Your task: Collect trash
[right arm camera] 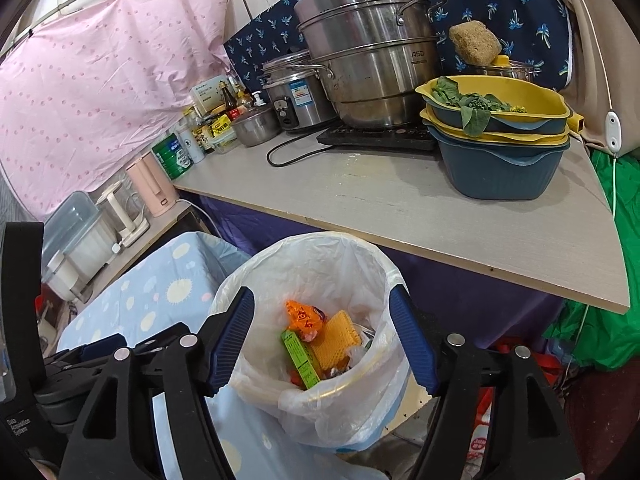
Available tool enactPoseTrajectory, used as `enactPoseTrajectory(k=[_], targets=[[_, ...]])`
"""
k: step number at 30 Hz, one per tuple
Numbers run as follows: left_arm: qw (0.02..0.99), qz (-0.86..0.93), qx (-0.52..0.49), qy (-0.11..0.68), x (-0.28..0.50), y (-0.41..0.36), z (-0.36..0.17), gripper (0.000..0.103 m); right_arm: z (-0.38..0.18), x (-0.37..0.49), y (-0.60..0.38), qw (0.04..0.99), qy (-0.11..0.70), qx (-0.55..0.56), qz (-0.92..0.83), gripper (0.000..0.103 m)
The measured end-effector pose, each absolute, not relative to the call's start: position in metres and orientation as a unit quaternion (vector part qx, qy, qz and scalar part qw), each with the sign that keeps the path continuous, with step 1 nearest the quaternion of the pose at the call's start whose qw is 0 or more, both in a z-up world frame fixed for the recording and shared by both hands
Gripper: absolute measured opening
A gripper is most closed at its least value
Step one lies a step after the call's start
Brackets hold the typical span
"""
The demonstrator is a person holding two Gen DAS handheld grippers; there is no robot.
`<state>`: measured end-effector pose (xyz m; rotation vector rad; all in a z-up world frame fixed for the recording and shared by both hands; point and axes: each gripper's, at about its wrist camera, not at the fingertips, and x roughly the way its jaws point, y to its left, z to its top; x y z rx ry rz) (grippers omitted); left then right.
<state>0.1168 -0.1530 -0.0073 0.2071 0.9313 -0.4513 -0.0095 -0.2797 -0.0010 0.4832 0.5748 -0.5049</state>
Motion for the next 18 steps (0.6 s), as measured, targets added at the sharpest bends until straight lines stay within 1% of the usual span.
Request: enactPoseTrajectory(k=[2,10,18], targets=[[0.867,-0.209,0.097,0.443,0.114,-0.146,-0.007,0.093,0.000,-0.012,-0.274,0.900,0.282,0.228,-0.241,0.071],[0.872,-0.192,0.100,0.440,0.101,-0.114,-0.010,0.094,0.006,-0.023,-0.249,0.906,0.293,0.188,-0.240,0.084],[0.877,-0.176,0.099,0.436,0.090,-0.087,-0.008,0.094,0.005,-0.029,-0.228,0.907,0.315,0.169,-0.224,0.084]])
